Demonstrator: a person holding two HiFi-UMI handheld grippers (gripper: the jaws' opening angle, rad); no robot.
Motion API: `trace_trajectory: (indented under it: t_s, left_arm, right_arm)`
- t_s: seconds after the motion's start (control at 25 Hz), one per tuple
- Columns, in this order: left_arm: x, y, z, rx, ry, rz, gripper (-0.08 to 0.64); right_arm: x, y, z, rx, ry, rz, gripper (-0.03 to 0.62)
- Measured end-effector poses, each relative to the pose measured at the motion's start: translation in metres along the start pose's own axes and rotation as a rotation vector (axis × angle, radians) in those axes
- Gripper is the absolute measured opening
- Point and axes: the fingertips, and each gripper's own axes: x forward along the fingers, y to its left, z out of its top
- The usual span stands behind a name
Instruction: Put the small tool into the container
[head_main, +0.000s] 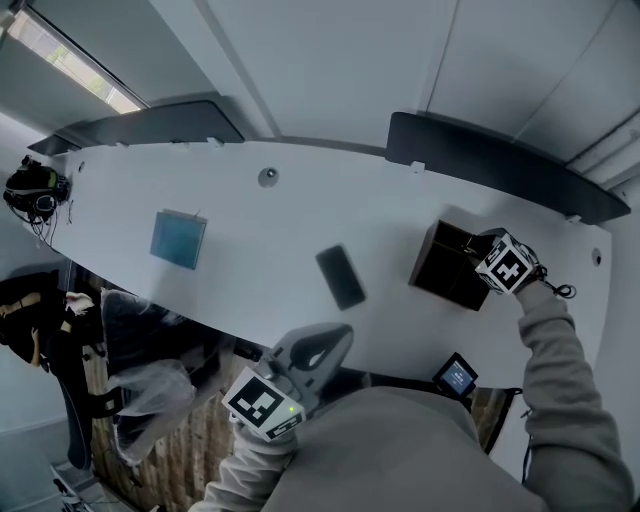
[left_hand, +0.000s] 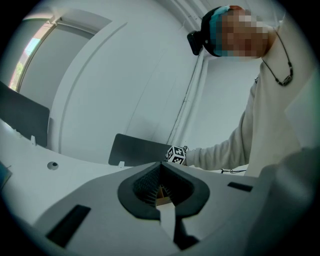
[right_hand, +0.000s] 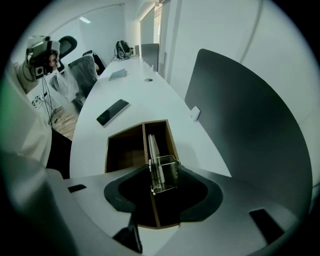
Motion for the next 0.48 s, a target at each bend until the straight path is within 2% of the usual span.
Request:
trace_trajectory:
  t_s: [0.48]
  left_arm:
    - [0.002, -0.003, 0.01, 0.034, 0.003, -0.071, 0.003]
  right_arm:
    - [-0.034, 0.007, -0.01, 0.111, -0.045, -0.064, 0.155]
